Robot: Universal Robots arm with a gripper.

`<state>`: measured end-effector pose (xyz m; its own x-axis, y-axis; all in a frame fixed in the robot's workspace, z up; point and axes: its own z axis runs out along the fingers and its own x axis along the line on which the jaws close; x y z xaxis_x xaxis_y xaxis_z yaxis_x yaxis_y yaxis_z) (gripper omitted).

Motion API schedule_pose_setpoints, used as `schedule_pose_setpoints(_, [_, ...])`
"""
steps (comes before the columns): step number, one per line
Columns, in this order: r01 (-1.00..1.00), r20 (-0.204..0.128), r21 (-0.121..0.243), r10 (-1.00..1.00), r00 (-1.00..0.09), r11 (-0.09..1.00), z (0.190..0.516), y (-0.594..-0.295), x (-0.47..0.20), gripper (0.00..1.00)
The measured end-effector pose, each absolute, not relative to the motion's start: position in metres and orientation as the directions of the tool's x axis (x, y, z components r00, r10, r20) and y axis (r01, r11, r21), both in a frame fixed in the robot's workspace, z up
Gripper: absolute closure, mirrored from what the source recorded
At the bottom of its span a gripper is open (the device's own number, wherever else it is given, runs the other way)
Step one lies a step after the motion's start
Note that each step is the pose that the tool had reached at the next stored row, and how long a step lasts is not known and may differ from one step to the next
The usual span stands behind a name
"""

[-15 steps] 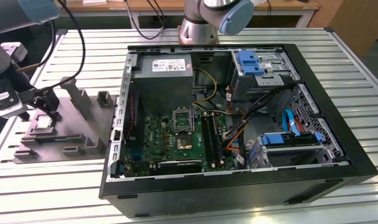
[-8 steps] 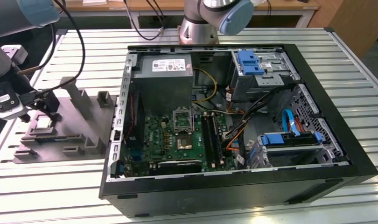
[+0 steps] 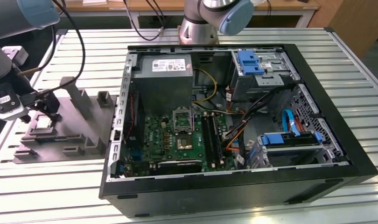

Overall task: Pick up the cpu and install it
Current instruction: 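Pick up the cpu and move it towards the insertion slot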

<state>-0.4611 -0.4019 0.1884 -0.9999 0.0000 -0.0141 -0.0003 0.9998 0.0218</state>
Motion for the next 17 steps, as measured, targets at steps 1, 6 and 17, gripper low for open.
schedule_pose_setpoints(1, [0.0, -0.014, 0.022, 0.0, -1.0, 1.0, 0.1883, -0.4019, -0.4611, 0.25])
schedule_pose_setpoints(6, [0.0, -0.014, 0.022, 0.0, -1.0, 1.0, 0.1881, -0.4019, -0.4611, 0.34])
schedule_pose_setpoints(17, [0.0, -0.015, 0.021, 0.0, -1.0, 1.0, 0.1866, -0.4028, -0.4611, 0.42])
